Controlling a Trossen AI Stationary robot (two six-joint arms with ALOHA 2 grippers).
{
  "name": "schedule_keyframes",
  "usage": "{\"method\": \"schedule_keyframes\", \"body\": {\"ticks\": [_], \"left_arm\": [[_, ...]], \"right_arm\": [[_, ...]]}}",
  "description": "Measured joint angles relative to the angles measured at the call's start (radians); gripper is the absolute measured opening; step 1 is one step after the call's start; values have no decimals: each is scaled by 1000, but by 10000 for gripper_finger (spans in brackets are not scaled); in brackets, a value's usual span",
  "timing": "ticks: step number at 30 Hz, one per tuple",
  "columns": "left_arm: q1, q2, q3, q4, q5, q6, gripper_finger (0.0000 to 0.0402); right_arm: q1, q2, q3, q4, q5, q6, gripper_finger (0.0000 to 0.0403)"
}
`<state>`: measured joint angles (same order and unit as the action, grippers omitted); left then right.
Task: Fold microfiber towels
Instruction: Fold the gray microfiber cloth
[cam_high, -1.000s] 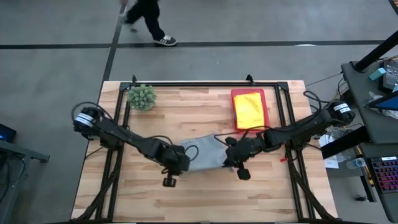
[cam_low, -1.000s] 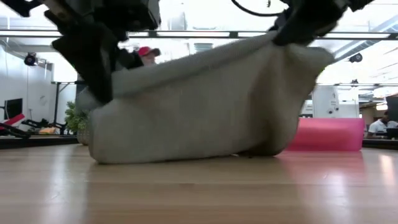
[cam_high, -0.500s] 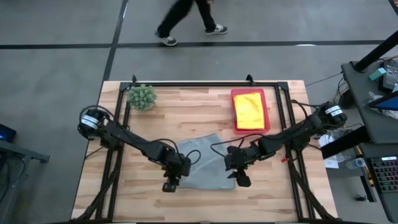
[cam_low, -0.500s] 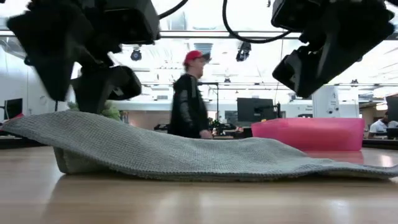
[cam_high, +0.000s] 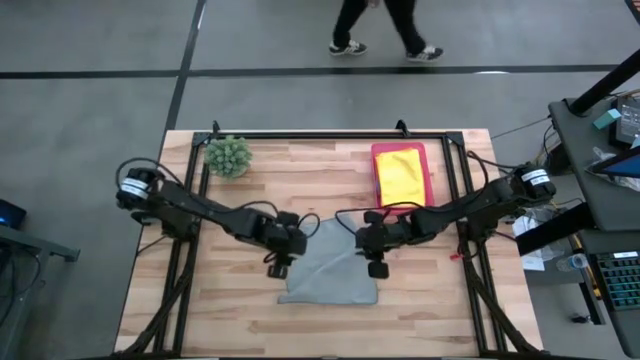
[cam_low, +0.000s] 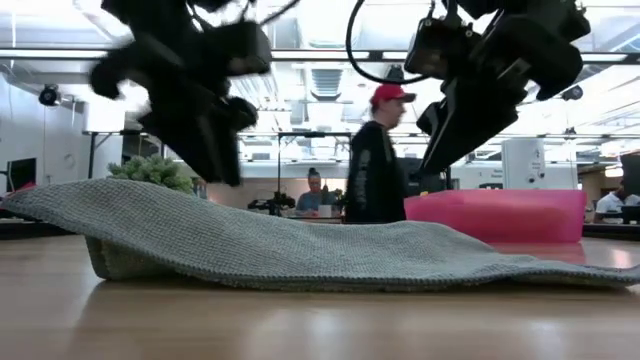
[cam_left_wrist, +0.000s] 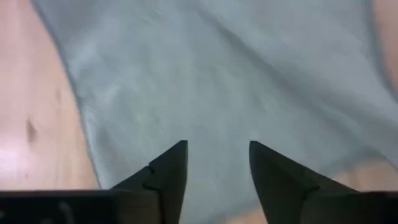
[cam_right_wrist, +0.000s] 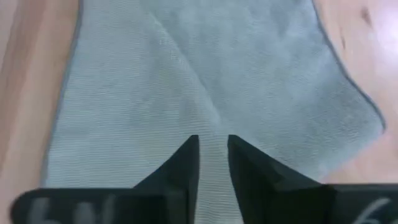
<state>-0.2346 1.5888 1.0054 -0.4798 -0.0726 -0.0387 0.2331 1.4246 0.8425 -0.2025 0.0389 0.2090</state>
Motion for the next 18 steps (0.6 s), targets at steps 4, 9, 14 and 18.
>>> {"method": "schedule_keyframes", "body": {"ticks": [4,9,14,18], "left_arm": [[45,31,-83,144,-36,-1,121],[74,40,-150,209,-97,-6,83],[100,41,-204,199,-129,-3,58],[126,39,-224,81,-238,-2,44]], "right_arm": [[-2,0,0,5,18,-28,36],[-3,-1,0,7,34,-38,12],[-3,-1,0,12,41,-38,9],[-3,-1,0,21,41,-38,9]]}}
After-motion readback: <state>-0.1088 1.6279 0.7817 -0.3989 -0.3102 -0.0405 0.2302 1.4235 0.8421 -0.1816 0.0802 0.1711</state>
